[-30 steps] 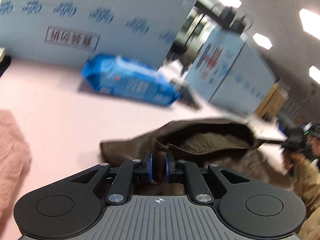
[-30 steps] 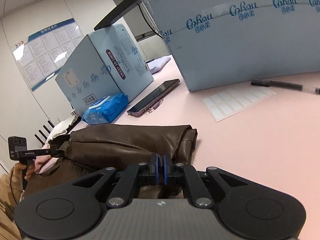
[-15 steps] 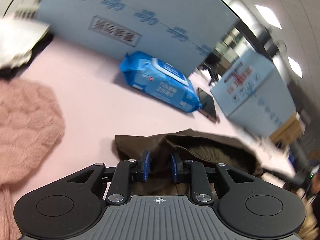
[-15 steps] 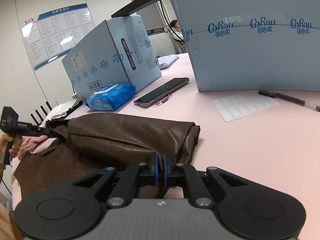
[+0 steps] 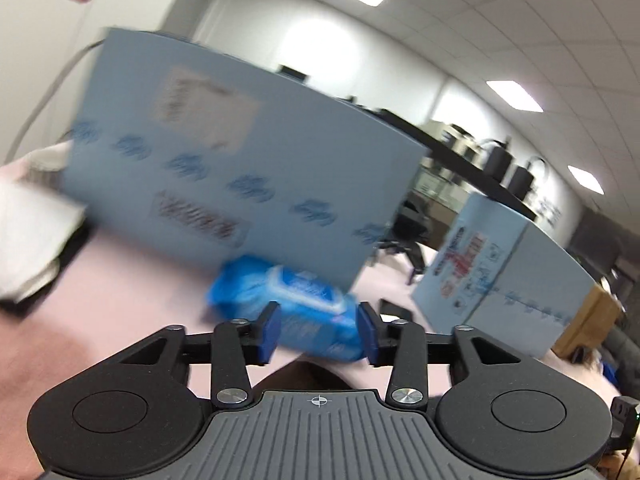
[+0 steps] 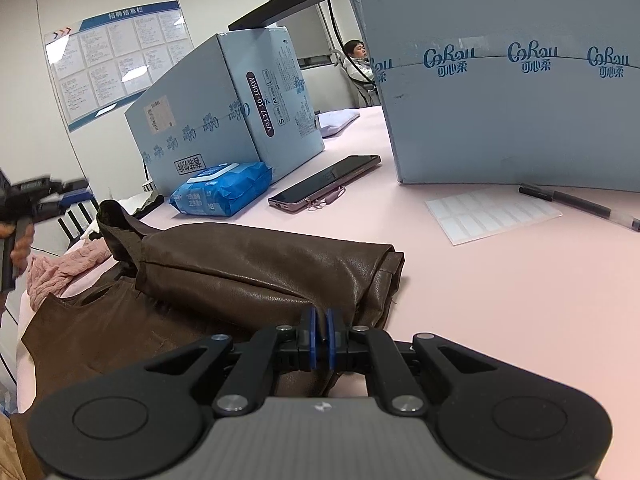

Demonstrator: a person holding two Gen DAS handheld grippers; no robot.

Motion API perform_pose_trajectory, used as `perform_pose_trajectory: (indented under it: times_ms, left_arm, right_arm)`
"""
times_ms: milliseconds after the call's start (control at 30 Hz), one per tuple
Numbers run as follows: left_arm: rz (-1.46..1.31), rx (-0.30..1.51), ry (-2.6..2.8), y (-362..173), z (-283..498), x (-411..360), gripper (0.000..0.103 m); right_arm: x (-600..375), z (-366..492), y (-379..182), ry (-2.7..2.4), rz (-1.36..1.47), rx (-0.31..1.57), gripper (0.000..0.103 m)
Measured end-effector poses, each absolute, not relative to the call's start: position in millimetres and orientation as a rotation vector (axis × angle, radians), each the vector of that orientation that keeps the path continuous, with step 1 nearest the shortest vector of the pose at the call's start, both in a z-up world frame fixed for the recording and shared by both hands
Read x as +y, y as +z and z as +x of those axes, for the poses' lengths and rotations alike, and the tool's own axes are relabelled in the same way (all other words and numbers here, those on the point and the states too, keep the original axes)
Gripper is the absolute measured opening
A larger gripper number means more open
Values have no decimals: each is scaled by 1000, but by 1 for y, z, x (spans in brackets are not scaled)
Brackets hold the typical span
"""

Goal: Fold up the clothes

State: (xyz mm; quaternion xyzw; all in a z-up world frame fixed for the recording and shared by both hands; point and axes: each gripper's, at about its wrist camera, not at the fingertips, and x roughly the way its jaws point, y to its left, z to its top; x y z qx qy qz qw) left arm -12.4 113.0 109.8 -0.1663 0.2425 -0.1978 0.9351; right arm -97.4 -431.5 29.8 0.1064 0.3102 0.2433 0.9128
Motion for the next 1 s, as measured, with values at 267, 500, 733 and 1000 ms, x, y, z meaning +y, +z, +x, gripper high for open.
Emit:
perform_pose_trajectory:
  times_ms: [267,500,733,1000]
  left_arm:
    - [-258,794,-438,78,-4,91,46]
    - [-196,855,-450,55,-40,113,46]
    - [316,758,-307,37,-62,73,47]
    - [477,694,-194,30,-41,66,48]
  right_arm:
    - [-432,-96,29,505,219,636,6]
    - [-432,-95,29,503,227,636,6]
    - [-429,-95,31,492,207,640,6]
    - [-421,-100,36,480,138,640,7]
